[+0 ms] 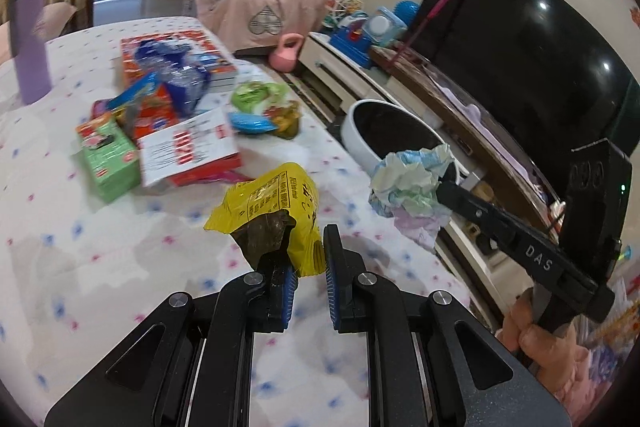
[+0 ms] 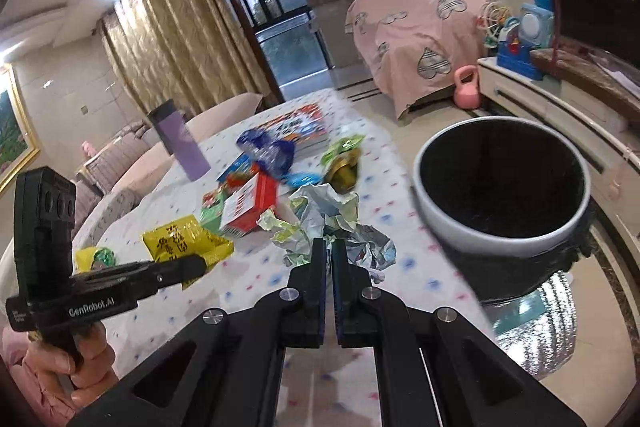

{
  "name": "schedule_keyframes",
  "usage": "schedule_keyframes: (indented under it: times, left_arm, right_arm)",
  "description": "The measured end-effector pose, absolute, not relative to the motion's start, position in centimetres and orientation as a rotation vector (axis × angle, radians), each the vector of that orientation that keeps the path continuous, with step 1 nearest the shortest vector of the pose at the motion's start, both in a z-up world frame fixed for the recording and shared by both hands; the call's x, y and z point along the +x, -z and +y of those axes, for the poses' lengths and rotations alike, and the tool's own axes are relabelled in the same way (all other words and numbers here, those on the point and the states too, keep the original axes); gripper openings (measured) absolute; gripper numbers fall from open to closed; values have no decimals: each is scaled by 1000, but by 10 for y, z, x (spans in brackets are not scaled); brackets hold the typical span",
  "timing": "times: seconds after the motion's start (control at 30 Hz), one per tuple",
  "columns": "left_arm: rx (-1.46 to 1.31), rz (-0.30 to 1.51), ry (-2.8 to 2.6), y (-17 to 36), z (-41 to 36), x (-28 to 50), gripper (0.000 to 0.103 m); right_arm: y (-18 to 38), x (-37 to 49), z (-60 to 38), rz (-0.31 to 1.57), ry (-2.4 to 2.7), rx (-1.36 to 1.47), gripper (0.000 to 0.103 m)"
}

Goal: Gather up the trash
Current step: 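Grasp the yellow packet with the left gripper while the right gripper grasps crumpled foil, then carry both items over the trash bin and open both grippers to drop them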

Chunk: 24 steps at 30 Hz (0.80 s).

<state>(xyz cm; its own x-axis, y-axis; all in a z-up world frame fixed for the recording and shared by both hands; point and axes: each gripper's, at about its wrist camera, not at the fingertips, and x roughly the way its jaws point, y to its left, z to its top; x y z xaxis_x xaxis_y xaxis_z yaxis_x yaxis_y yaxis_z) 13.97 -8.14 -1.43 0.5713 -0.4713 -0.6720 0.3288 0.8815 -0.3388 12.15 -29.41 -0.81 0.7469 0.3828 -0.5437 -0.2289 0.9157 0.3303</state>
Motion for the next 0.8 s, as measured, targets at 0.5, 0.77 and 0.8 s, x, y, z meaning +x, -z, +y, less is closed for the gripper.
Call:
schedule_keyframes:
  times: [0.5,0.77,0.8]
  left_arm:
    - [-102,841,560,5,-152,165,12]
    - [-56,835,596,-2,-190,185,12]
    - [-50,836,604,-3,-197,190,12]
  right_arm:
    - [0,138,-364,600,-216,306,2]
    - [-1,155,-396,589,-160,316,2]
    - [-1,157,-399,588,-155,318,2]
